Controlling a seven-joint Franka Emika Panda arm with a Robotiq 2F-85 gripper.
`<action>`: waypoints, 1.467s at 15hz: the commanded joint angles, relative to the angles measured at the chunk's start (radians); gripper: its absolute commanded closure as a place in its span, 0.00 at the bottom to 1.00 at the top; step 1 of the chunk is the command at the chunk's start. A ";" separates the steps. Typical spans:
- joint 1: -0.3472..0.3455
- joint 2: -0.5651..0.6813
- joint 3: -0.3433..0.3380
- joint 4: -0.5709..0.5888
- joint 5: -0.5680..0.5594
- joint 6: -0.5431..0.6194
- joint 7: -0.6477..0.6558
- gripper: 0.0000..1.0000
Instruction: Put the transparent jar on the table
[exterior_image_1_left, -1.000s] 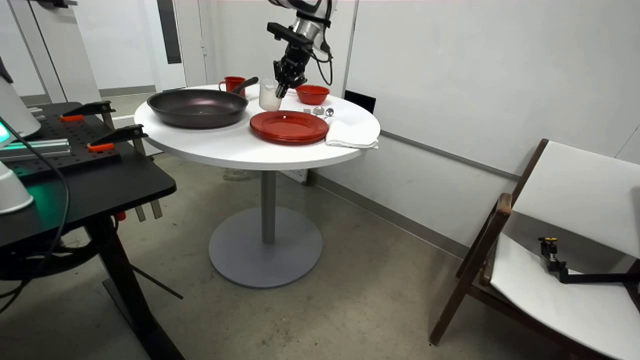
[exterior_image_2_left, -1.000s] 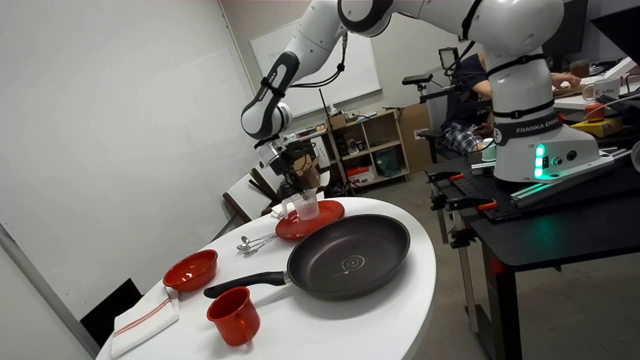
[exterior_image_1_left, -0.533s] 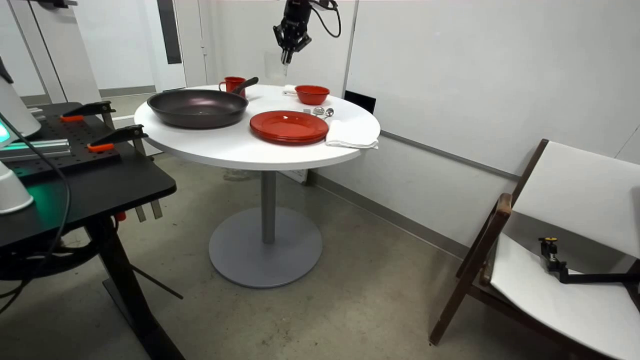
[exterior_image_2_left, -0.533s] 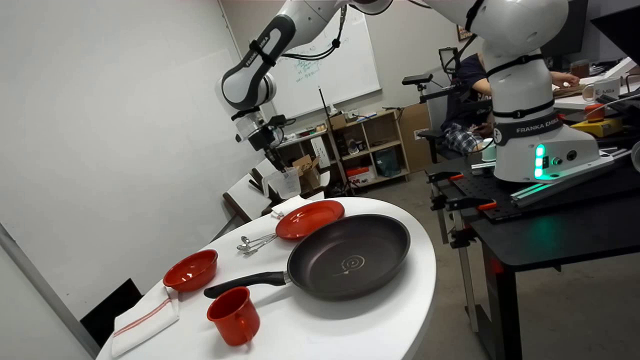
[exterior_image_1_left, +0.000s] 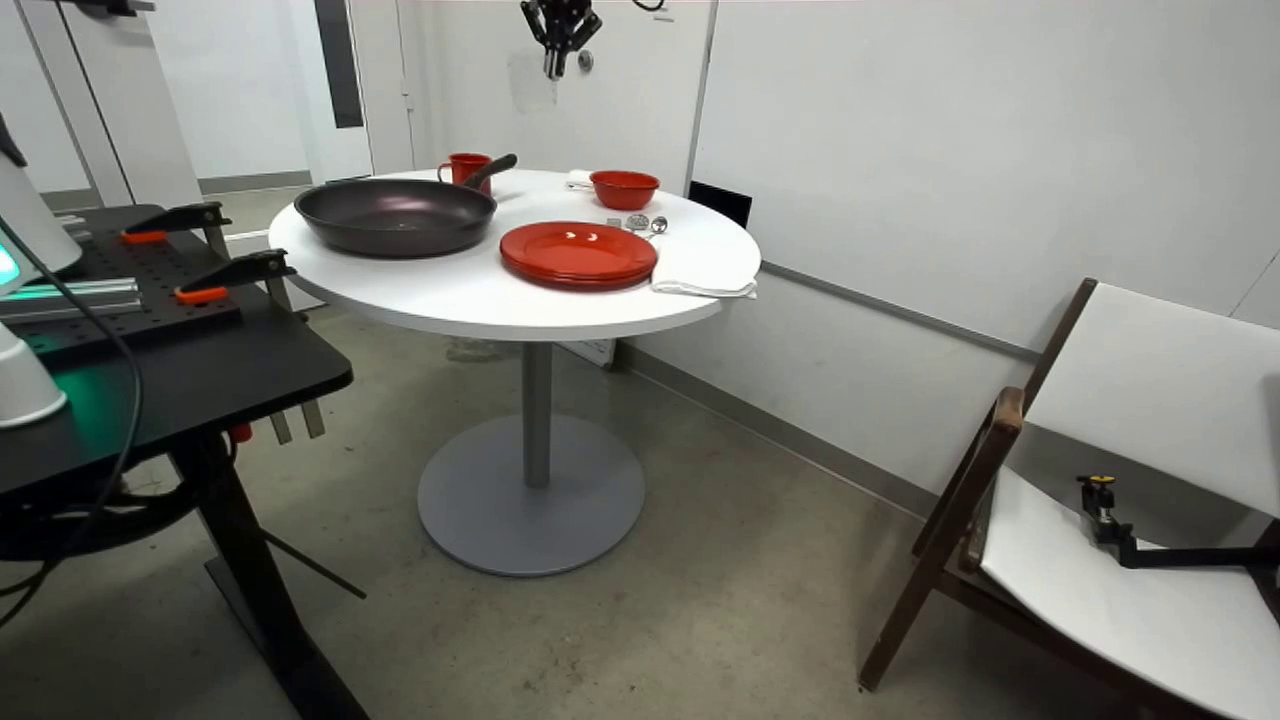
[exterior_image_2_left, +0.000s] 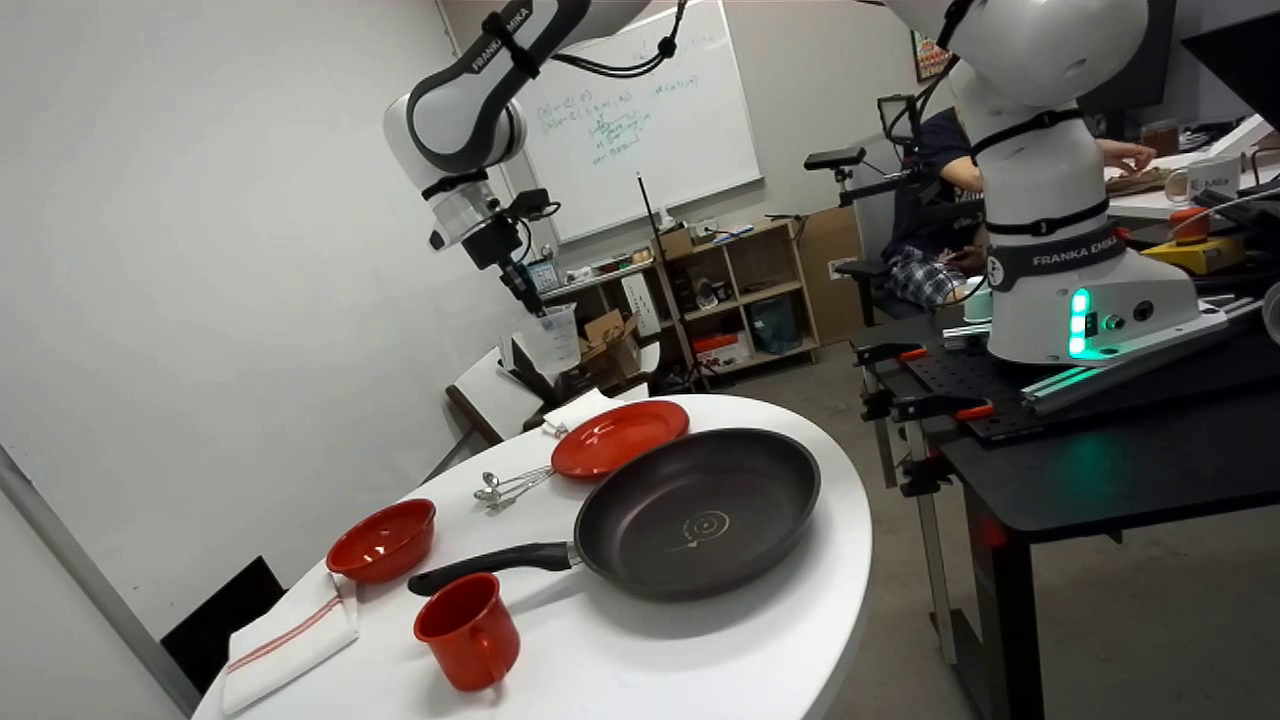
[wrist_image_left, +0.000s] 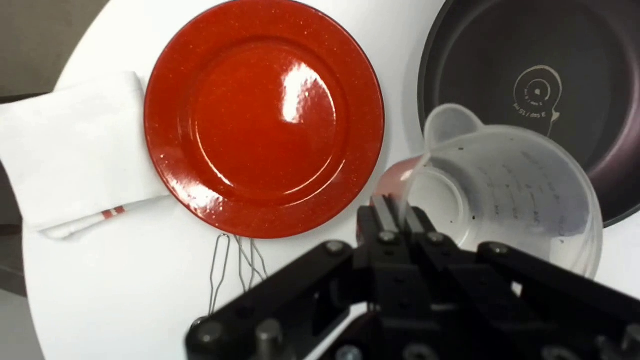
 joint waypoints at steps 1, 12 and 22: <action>-0.005 -0.100 0.005 -0.113 -0.006 0.007 -0.030 0.99; -0.005 -0.236 -0.006 -0.279 -0.004 0.032 -0.028 0.99; -0.041 -0.223 -0.061 -0.349 -0.002 0.046 0.019 0.99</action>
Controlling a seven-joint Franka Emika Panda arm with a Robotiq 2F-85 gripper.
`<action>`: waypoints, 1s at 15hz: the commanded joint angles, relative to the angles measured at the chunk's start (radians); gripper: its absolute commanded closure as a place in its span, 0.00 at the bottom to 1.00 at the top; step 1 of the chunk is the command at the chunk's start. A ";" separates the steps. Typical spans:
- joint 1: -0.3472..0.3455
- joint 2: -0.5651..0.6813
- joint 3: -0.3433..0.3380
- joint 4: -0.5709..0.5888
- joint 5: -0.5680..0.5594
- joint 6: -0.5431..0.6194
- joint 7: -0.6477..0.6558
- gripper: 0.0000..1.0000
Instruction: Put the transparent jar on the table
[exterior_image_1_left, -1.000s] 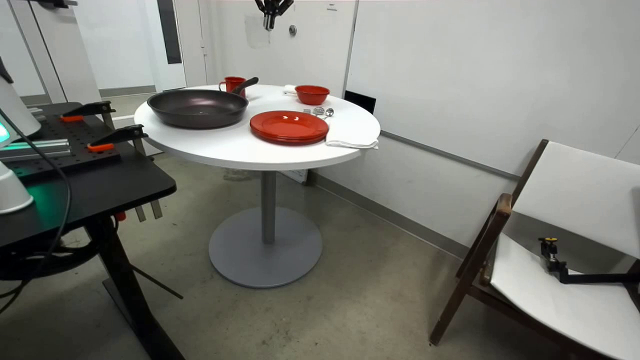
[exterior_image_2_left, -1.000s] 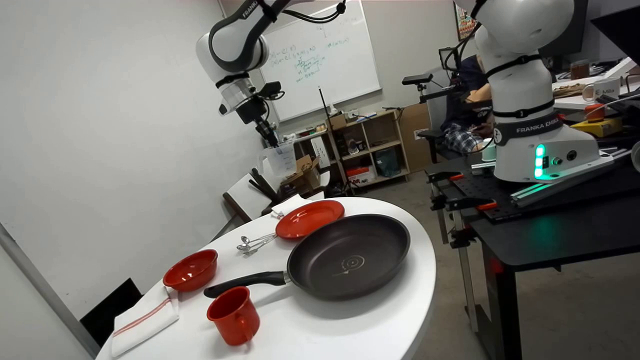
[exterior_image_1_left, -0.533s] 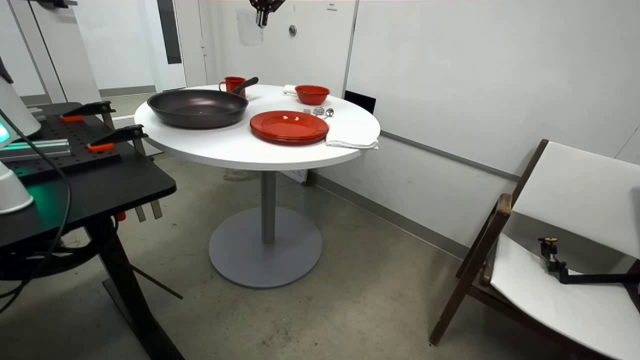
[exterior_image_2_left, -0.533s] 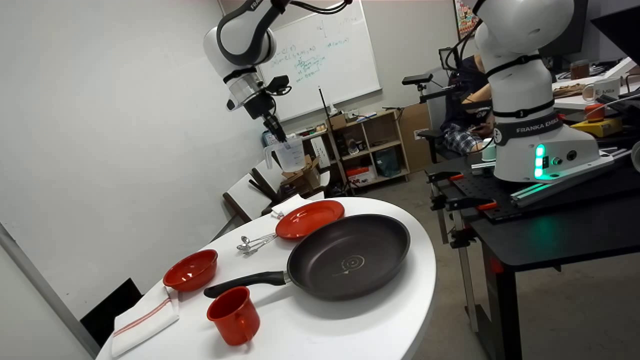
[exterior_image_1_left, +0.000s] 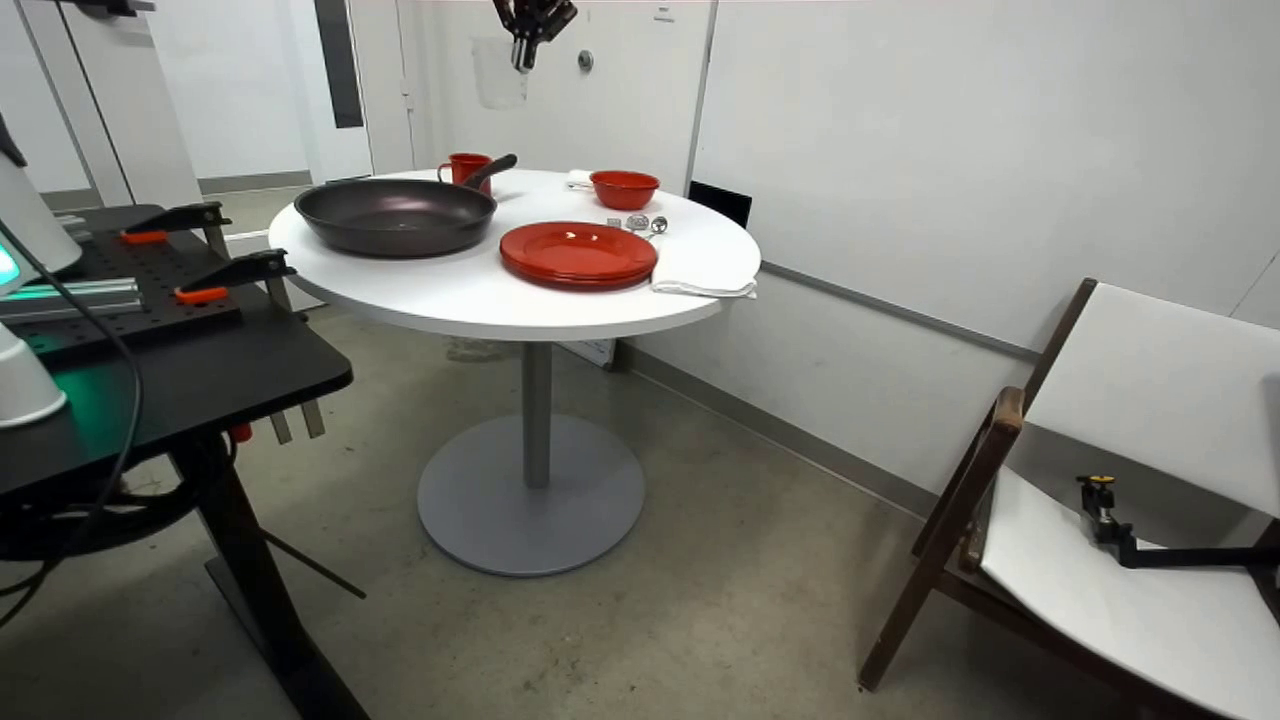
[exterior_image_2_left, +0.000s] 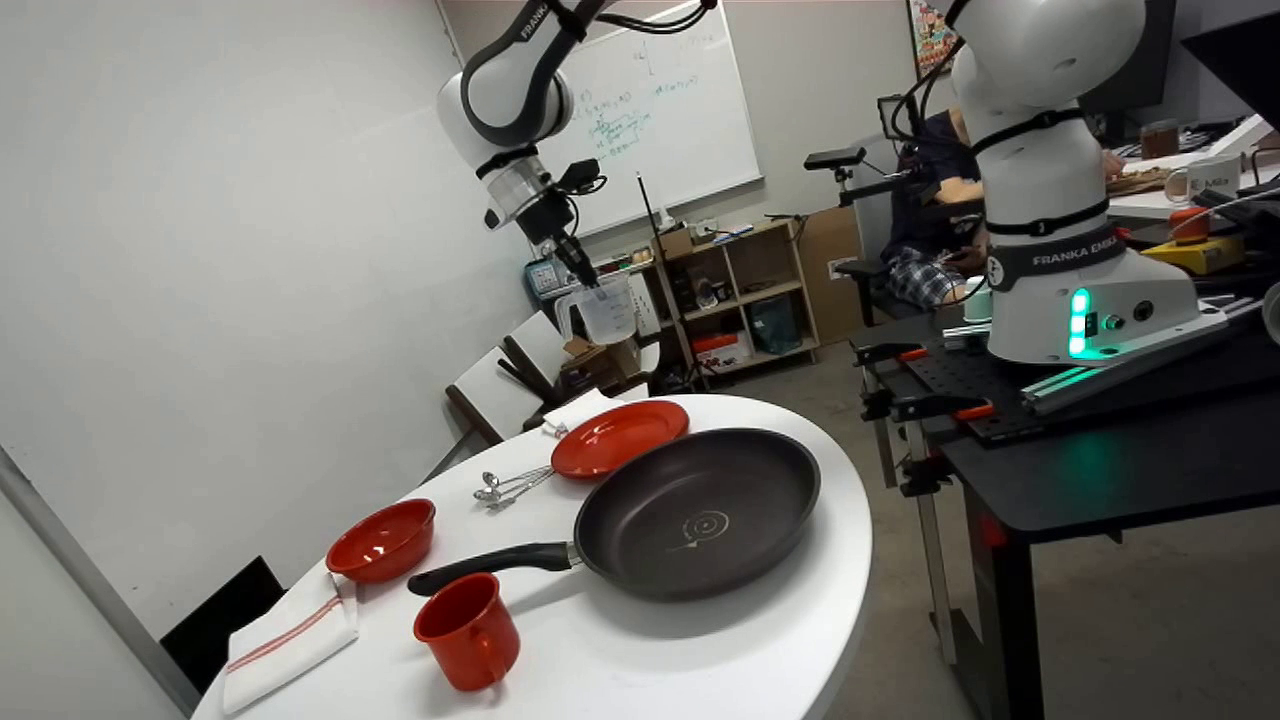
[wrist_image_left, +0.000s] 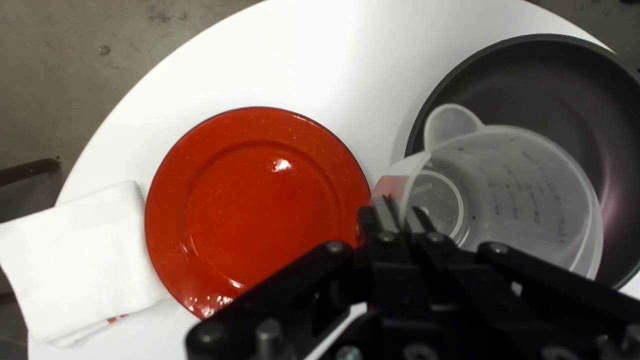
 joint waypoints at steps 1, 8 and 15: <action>-0.019 -0.002 -0.022 -0.046 -0.001 0.017 0.035 0.99; -0.045 0.028 -0.047 -0.105 0.013 0.027 0.115 0.99; -0.089 0.042 -0.080 -0.199 0.059 0.081 0.198 0.98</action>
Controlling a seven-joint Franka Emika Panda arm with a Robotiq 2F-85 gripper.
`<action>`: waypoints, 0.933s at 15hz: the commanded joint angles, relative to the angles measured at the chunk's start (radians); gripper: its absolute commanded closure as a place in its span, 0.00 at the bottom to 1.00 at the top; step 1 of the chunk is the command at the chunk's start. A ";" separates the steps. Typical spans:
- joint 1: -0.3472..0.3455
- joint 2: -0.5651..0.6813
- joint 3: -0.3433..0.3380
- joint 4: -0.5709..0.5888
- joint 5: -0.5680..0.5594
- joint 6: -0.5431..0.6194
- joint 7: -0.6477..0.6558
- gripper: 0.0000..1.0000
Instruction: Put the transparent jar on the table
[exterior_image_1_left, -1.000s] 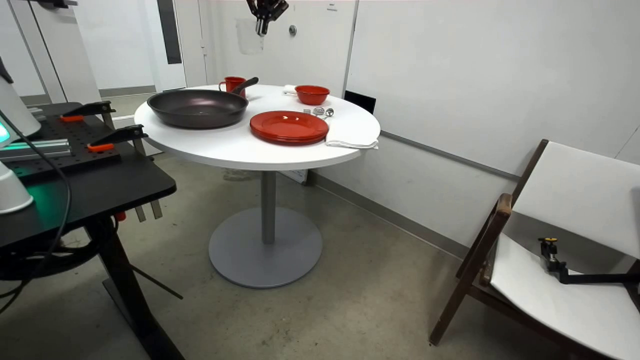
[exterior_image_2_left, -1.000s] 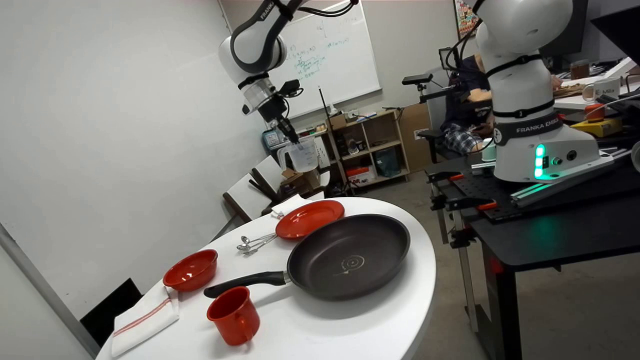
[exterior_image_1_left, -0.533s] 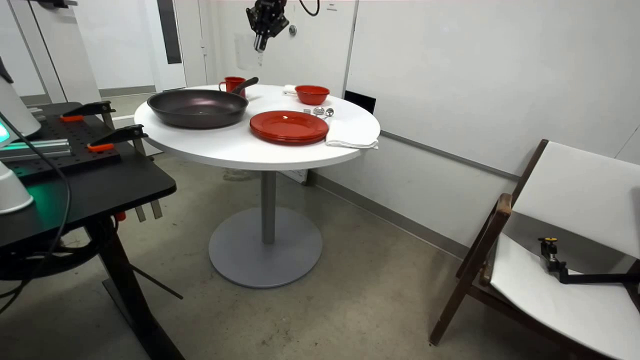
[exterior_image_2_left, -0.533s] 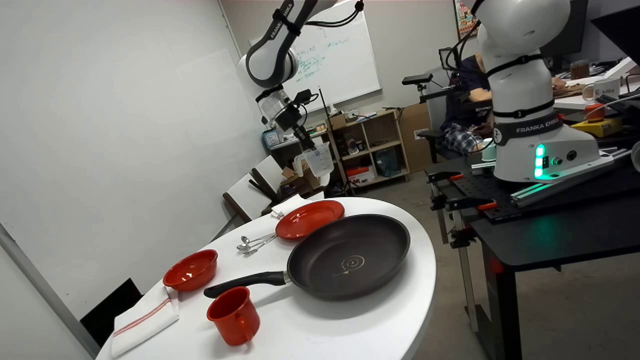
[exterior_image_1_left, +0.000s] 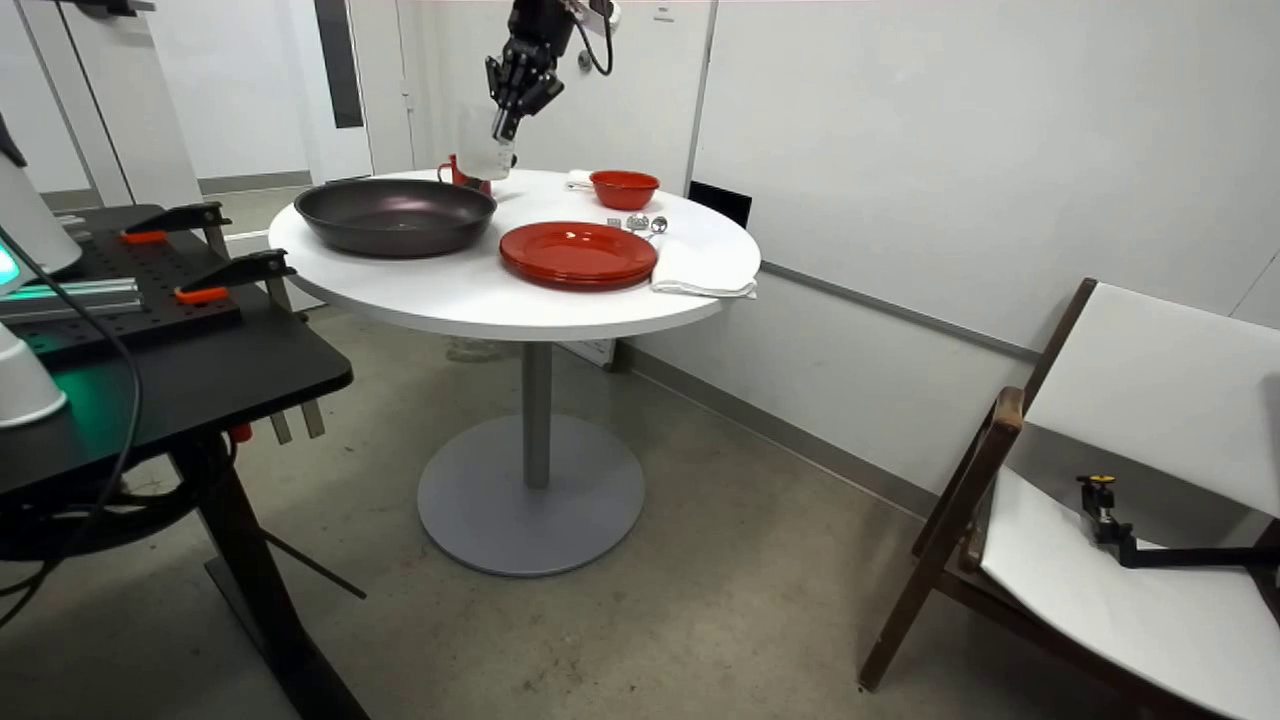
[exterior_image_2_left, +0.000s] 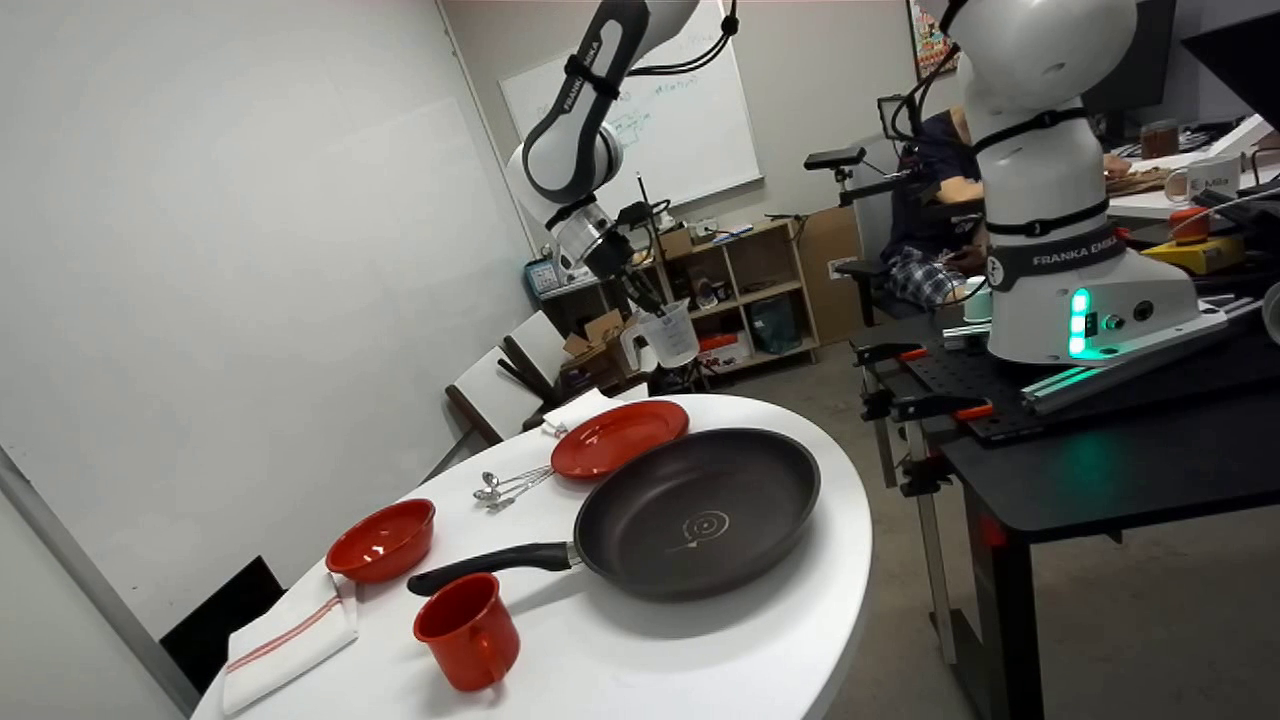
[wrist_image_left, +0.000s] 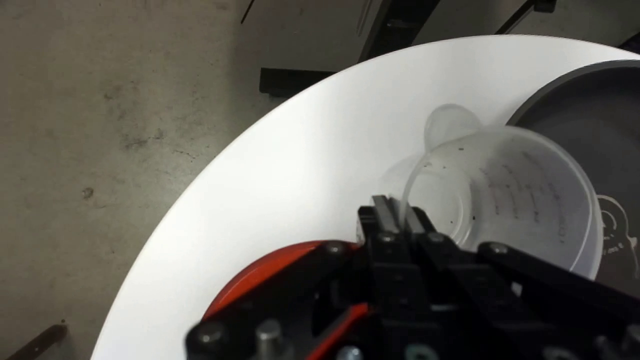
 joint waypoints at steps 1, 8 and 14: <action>-0.026 -0.004 -0.021 -0.061 0.048 0.057 0.045 0.98; -0.088 0.097 -0.049 -0.109 0.142 0.233 0.079 0.98; -0.119 0.202 -0.043 -0.119 0.201 0.358 0.094 0.98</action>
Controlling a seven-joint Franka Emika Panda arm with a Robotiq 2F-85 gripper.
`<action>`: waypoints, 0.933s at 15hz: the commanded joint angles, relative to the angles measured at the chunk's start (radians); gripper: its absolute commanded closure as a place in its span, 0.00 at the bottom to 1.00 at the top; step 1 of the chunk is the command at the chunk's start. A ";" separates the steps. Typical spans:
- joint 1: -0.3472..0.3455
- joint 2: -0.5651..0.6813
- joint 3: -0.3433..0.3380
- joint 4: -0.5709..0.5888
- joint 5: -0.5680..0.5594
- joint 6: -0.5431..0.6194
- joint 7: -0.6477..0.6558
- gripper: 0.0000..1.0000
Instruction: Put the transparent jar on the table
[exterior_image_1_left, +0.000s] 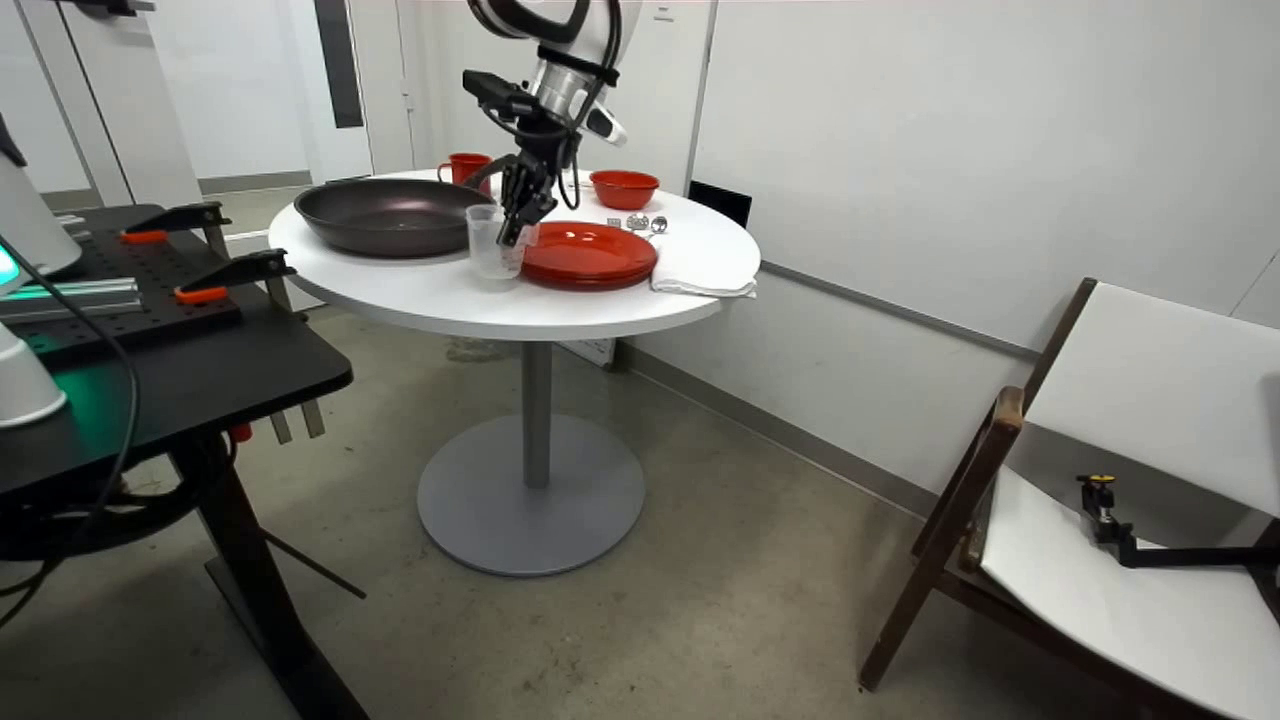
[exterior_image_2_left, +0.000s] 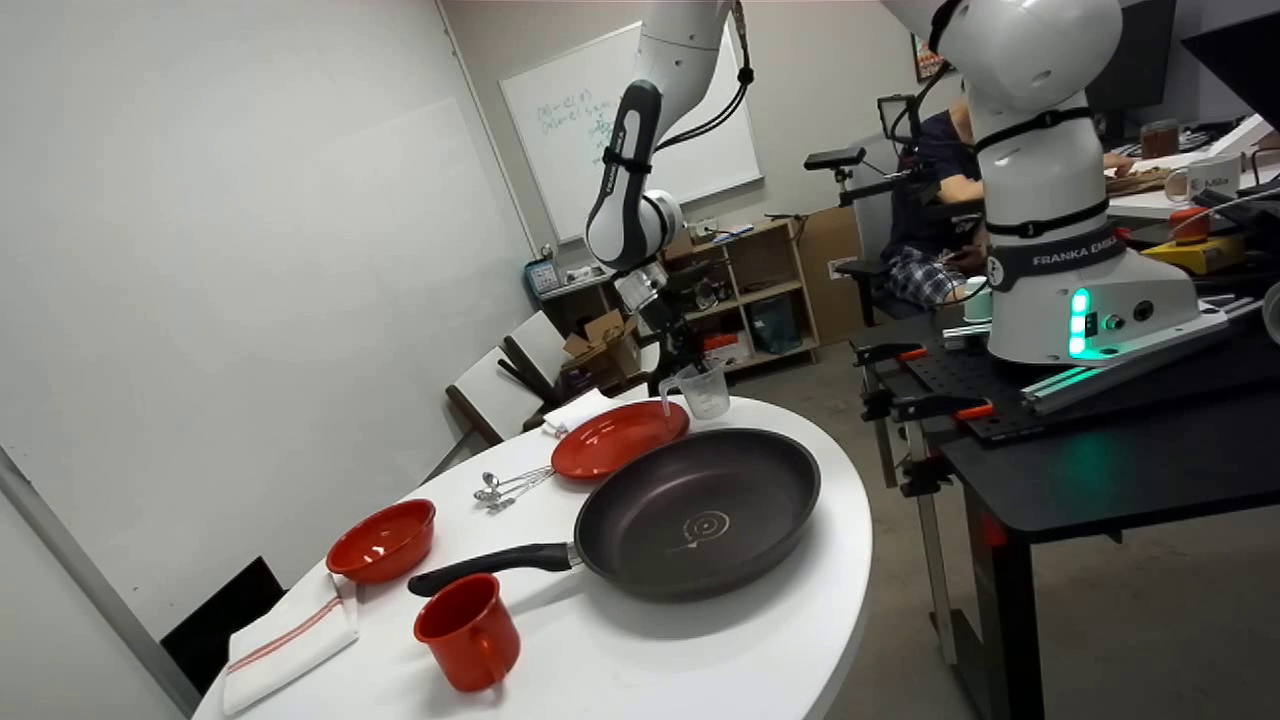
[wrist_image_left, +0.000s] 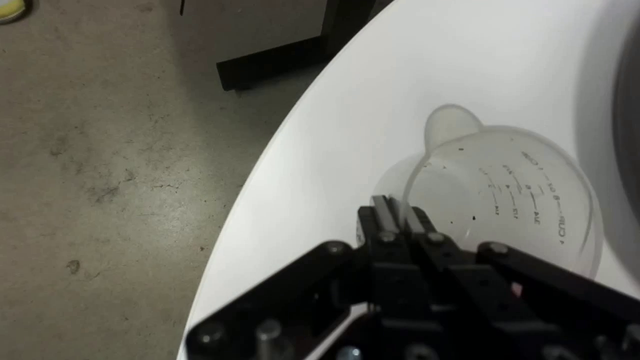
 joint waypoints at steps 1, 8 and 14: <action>-0.020 0.034 0.002 -0.023 0.037 0.054 0.022 0.98; -0.014 0.017 0.012 -0.106 0.073 0.113 0.037 0.98; -0.033 -0.049 -0.003 -0.112 0.060 0.063 0.003 0.98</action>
